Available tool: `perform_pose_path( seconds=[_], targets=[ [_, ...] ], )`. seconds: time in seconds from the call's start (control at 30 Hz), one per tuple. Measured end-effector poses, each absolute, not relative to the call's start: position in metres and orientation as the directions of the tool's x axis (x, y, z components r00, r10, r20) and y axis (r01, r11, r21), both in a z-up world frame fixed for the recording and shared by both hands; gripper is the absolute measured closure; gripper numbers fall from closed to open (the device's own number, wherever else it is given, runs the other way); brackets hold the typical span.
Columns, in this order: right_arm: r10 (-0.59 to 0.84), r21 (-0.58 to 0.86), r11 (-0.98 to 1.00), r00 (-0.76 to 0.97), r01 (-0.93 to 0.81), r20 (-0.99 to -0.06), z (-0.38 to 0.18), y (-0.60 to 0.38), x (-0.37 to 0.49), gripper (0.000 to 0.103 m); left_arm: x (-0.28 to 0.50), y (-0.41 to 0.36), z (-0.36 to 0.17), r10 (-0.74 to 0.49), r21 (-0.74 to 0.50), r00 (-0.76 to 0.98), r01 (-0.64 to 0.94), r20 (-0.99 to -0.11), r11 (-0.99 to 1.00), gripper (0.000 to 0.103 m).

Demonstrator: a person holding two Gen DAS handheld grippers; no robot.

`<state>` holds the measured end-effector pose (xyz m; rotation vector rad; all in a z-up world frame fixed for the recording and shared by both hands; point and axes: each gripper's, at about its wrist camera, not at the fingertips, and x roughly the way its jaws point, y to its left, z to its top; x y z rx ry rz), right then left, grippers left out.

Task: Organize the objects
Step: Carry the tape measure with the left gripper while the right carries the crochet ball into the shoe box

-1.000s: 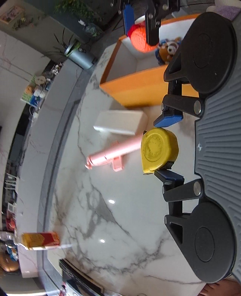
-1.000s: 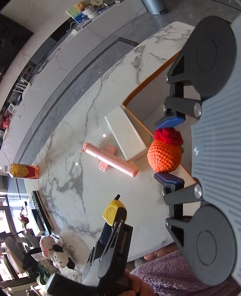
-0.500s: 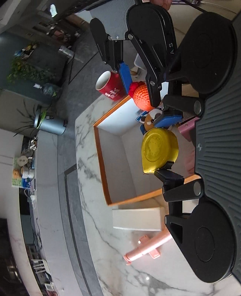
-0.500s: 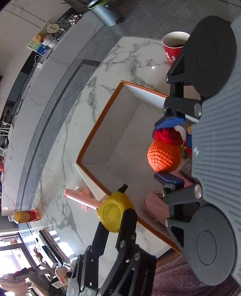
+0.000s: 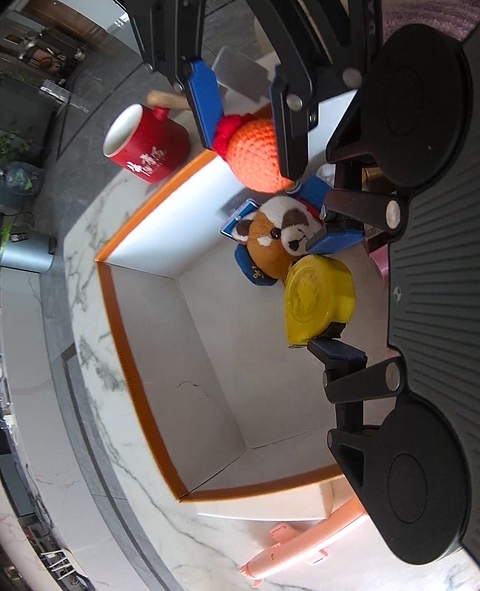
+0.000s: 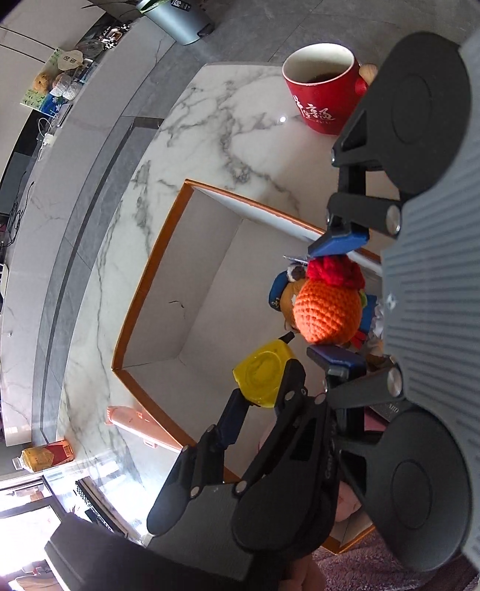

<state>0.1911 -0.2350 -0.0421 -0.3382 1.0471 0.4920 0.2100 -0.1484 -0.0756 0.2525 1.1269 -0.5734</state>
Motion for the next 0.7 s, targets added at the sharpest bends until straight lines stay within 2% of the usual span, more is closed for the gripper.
perform_pose_path(
  seconds=[0.3, 0.7],
  targets=[
    [0.238, -0.011, 0.844, 0.394, -0.536, -0.888, -0.049, -0.240, 0.194, 0.050, 0.214, -0.160, -0.091, -0.226, -0.022, 0.314, 0.540, -0.922, 0.842, 0.045],
    [0.235, -0.011, 0.846, 0.391, -0.533, -0.890, -0.050, -0.238, 0.193, 0.050, 0.225, -0.157, -0.125, -0.217, -0.112, 0.172, 0.473, -0.961, 0.874, 0.044]
  ],
)
